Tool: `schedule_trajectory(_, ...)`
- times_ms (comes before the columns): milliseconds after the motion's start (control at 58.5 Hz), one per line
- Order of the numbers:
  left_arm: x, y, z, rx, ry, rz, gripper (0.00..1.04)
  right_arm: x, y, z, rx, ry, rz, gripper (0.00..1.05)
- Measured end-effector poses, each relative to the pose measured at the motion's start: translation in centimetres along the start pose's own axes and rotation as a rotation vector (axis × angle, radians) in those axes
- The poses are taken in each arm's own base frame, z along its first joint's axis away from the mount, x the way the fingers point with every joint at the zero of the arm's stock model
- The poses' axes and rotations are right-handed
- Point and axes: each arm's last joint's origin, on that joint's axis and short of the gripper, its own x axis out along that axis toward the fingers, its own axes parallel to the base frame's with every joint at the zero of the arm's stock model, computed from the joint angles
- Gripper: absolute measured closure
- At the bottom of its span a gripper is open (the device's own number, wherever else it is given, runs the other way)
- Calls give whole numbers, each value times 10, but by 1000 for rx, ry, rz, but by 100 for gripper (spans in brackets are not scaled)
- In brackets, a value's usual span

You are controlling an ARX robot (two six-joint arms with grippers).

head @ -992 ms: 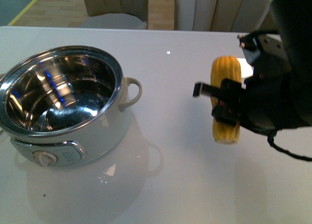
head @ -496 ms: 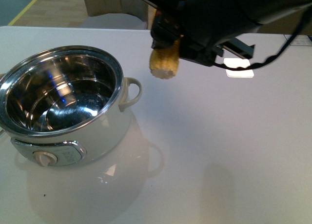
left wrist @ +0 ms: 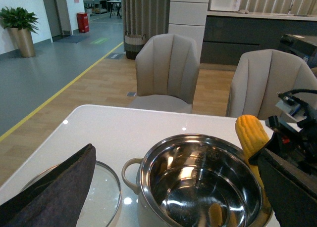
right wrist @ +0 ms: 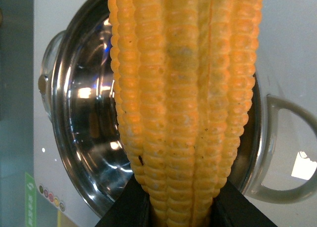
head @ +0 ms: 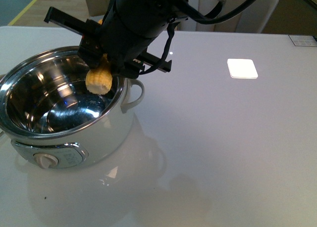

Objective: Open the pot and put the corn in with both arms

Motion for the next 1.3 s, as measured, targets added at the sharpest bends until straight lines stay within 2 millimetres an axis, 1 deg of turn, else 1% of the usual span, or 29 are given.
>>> schedule_trajectory(86, 0, 0, 0, 0, 0, 0, 7, 9, 1, -5, -11, 25, -1, 89)
schedule_trajectory(239, 0, 0, 0, 0, 0, 0, 7, 29, 0, -20, -80, 92, -46, 89)
schedule_trajectory(342, 0, 0, 0, 0, 0, 0, 7, 32, 1, -20, -100, 100, -46, 88)
schedule_trajectory(359, 0, 0, 0, 0, 0, 0, 7, 32, 1, -20, -101, 100, -46, 87)
schedule_trajectory(393, 0, 0, 0, 0, 0, 0, 7, 32, 1, -20, -104, 99, -45, 78)
schedule_trajectory(445, 0, 0, 0, 0, 0, 0, 7, 32, 2, -20, -107, 99, -45, 70)
schedule_trajectory(479, 0, 0, 0, 0, 0, 0, 7, 32, 2, -19, -107, 98, -42, 63)
schedule_trajectory(650, 0, 0, 0, 0, 0, 0, 7, 30, 1, -21, -109, 87, -20, 39)
schedule_trajectory(701, 0, 0, 0, 0, 0, 0, 7, 25, 1, -21, -108, 72, -9, 27)
schedule_trajectory(770, 0, 0, 0, 0, 0, 0, 7, 14, -1, -19, -96, 52, 2, 13)
schedule_trajectory(821, 0, 0, 0, 0, 0, 0, 7, 7, -3, -17, -87, 37, 6, 8)
schedule_trajectory(872, 0, 0, 0, 0, 0, 0, 7, -11, -11, -10, -71, -15, -2, 9)
schedule_trajectory(924, 0, 0, 0, 0, 0, 0, 7, -28, -20, -4, -78, -75, -45, 9)
schedule_trajectory(975, 0, 0, 0, 0, 0, 0, 7, -52, -33, 2, -92, -154, -89, 9)
schedule_trajectory(992, 0, 0, 0, 0, 0, 0, 7, -56, -35, 3, -94, -167, -96, 9)
schedule_trajectory(1077, 0, 0, 0, 0, 0, 0, 7, -97, -59, 8, -93, -280, -167, 9)
schedule_trajectory(1095, 0, 0, 0, 0, 0, 0, 7, -101, -62, 8, -90, -289, -171, 9)
schedule_trajectory(1146, 0, 0, 0, 0, 0, 0, 7, -123, -76, 6, -81, -336, -211, 9)
schedule_trajectory(1197, 0, 0, 0, 0, 0, 0, 7, -139, -88, 2, -74, -362, -239, 9)
schedule_trajectory(1248, 0, 0, 0, 0, 0, 0, 7, -159, -101, -7, -76, -387, -280, 9)
schedule_trajectory(1283, 0, 0, 0, 0, 0, 0, 7, -166, -106, -11, -75, -394, -294, 9)
schedule_trajectory(1300, 0, 0, 0, 0, 0, 0, 7, -173, -111, -16, -77, -400, -308, 9)
